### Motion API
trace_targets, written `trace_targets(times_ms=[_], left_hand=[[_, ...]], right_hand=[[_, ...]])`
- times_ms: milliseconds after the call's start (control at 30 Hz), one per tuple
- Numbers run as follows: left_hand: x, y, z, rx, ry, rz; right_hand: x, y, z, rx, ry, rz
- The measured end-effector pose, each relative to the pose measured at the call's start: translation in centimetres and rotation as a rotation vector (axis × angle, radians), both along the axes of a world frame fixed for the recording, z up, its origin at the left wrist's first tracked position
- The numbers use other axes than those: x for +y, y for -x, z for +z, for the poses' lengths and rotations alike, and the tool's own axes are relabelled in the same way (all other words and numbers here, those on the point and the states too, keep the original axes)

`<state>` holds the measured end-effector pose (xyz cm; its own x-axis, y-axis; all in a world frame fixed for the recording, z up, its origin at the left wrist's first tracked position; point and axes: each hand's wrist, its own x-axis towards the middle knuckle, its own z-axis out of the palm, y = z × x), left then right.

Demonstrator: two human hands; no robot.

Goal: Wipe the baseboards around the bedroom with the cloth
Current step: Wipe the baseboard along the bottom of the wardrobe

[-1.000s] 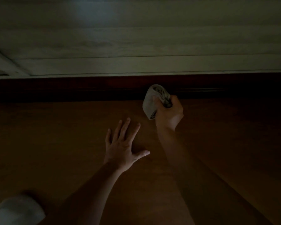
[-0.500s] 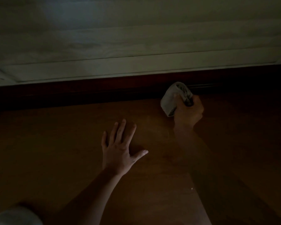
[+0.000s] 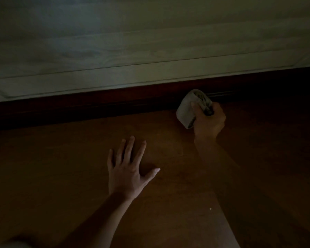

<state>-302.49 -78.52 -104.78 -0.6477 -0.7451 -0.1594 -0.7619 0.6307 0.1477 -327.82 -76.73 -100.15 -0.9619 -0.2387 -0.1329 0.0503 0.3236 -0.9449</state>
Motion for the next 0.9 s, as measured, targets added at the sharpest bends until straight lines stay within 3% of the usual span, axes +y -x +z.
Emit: trace_targets(times_ms=[233, 433, 633, 900], left_hand=[[-0.1, -0.1, -0.1, 0.002, 0.015, -0.013], [0.0, -0.2, -0.2, 0.0, 0.003, -0.009], [0.0, -0.2, -0.3, -0.003, 0.015, -0.018], [0.0, -0.1, -0.3, -0.023, 0.017, -0.011]], right_hand=[[1.0, 0.7, -0.2, -0.059, 0.07, -0.024], [1.5, 1.7, -0.9, -0.119, -0.042, 0.091], [1.6, 1.5, -0.8, -0.031, -0.068, -0.226], [-0.8, -2.5, -1.4, -0.171, 0.018, -0.166]])
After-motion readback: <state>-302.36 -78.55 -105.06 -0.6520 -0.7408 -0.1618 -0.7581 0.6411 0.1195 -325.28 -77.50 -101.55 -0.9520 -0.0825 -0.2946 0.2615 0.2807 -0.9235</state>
